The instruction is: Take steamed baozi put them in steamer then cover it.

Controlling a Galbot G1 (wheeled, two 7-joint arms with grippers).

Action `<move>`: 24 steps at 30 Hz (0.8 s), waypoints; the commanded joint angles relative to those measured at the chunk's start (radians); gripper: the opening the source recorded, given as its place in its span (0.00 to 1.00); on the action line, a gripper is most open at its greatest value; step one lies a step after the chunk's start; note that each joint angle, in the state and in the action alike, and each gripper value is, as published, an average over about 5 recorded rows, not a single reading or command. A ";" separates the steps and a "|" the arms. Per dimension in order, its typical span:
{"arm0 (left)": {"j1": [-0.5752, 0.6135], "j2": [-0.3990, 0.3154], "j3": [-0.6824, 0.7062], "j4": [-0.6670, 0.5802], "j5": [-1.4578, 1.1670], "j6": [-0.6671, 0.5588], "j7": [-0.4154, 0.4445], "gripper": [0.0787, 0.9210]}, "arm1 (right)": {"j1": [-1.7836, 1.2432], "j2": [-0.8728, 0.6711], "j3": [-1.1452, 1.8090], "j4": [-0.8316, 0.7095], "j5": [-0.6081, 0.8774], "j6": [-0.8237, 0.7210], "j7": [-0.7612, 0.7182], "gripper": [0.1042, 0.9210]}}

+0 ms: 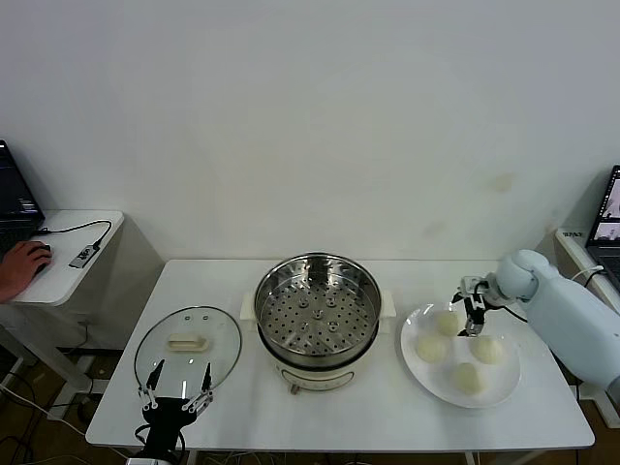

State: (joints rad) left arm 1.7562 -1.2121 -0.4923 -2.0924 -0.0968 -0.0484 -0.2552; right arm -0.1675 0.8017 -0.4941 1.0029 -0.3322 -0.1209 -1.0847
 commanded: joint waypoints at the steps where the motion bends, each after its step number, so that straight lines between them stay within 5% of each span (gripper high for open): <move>1: 0.000 0.001 0.000 0.000 0.000 0.000 0.000 0.88 | 0.054 0.033 -0.063 -0.047 -0.008 0.004 -0.018 0.88; 11: -0.008 -0.002 0.002 0.000 0.002 -0.001 0.000 0.88 | 0.035 0.052 -0.047 -0.074 -0.037 0.007 0.003 0.87; 19: -0.007 -0.003 0.001 -0.003 0.003 -0.002 -0.001 0.88 | 0.033 0.056 -0.039 -0.072 -0.038 0.007 0.017 0.67; 24: -0.005 -0.002 -0.001 -0.005 0.002 -0.003 -0.001 0.88 | 0.034 0.046 -0.045 -0.053 -0.023 0.005 0.015 0.63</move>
State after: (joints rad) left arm 1.7509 -1.2148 -0.4933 -2.0970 -0.0948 -0.0511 -0.2558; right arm -0.1327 0.8347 -0.5389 0.9635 -0.3427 -0.1201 -1.0741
